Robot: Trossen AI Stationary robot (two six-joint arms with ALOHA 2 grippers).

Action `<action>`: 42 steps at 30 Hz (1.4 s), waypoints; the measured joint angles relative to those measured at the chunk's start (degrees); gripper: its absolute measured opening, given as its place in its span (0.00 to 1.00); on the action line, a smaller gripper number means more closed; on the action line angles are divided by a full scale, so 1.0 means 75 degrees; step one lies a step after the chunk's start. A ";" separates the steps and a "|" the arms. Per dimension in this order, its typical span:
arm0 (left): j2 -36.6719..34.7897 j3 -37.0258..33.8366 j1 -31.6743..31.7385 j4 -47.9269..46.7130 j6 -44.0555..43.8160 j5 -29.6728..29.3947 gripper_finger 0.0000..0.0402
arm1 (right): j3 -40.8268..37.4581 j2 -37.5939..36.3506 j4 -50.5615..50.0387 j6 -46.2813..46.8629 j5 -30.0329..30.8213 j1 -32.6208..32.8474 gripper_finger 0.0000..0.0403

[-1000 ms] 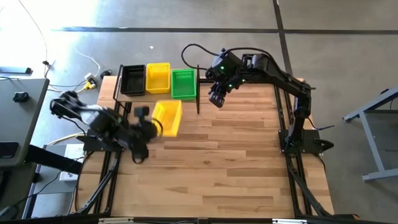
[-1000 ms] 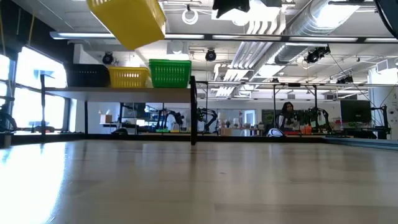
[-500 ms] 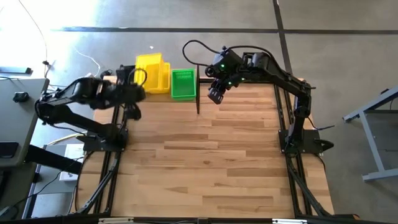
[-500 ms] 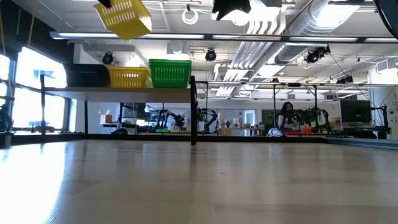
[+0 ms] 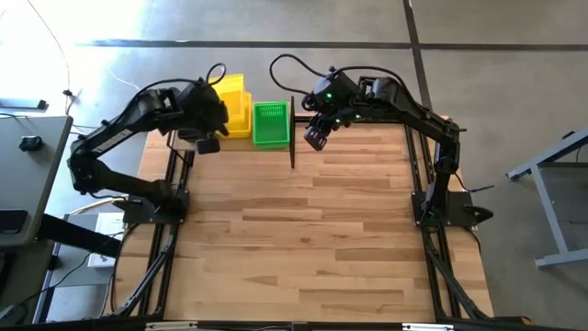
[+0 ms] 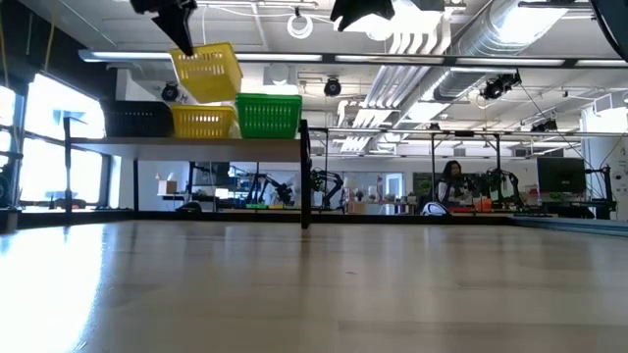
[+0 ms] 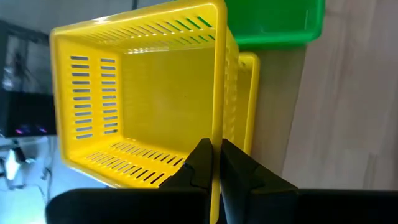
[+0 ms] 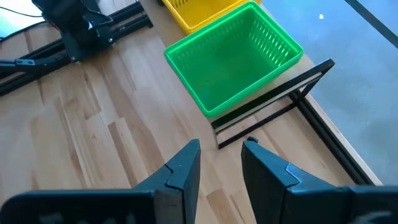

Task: Stack baskets on shelf by color
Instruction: Stack the yellow basket on top of the yellow baskets on the shelf

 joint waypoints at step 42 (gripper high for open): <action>0.1414 0.0003 0.0460 -0.0293 0.0466 0.0232 0.08 | 0.0000 0.0003 -0.0007 0.0083 0.0006 0.0000 0.26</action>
